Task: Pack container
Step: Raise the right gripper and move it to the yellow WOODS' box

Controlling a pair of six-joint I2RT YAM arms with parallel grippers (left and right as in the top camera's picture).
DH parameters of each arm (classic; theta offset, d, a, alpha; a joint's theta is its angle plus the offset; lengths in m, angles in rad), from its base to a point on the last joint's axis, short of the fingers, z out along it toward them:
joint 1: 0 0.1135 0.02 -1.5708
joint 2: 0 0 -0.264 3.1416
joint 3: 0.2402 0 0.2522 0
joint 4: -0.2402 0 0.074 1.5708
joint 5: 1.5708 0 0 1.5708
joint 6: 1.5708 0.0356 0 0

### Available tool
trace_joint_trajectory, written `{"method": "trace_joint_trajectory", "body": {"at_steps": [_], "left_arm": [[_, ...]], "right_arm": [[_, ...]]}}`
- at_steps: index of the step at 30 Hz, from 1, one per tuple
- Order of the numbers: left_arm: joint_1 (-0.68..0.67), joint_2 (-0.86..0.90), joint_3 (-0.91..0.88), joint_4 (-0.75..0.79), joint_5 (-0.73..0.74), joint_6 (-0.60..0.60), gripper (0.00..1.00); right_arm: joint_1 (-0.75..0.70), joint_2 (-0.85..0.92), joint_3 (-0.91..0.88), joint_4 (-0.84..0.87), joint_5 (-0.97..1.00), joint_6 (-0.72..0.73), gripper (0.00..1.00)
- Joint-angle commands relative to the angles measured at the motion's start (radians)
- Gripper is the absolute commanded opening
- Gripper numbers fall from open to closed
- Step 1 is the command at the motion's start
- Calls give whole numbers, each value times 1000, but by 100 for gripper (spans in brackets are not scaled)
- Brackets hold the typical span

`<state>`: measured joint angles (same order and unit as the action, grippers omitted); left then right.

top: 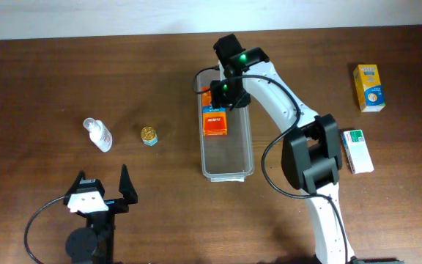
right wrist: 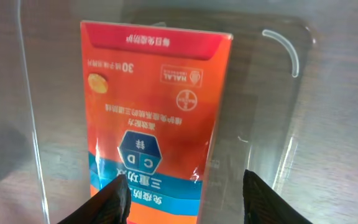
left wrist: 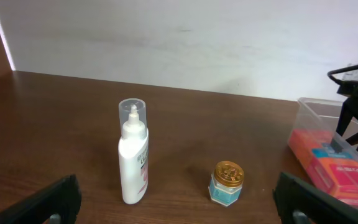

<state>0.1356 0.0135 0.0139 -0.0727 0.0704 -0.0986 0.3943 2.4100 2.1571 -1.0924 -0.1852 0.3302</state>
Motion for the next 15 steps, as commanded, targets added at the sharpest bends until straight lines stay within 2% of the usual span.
{"method": "trace_joint_trajectory", "body": {"at_steps": [1,4,15], "left_arm": [[-4,-7,-5,-3,-8,-6,99],[-4,-7,-5,-3,-8,-6,99],[-4,-6,-5,-3,-8,-6,99]], "right_arm": [[-18,-58,23,-3,1,-14,51],[-24,-96,41,-4,-38,-67,55],[-32,-206,226,-27,-38,-108,62]]}}
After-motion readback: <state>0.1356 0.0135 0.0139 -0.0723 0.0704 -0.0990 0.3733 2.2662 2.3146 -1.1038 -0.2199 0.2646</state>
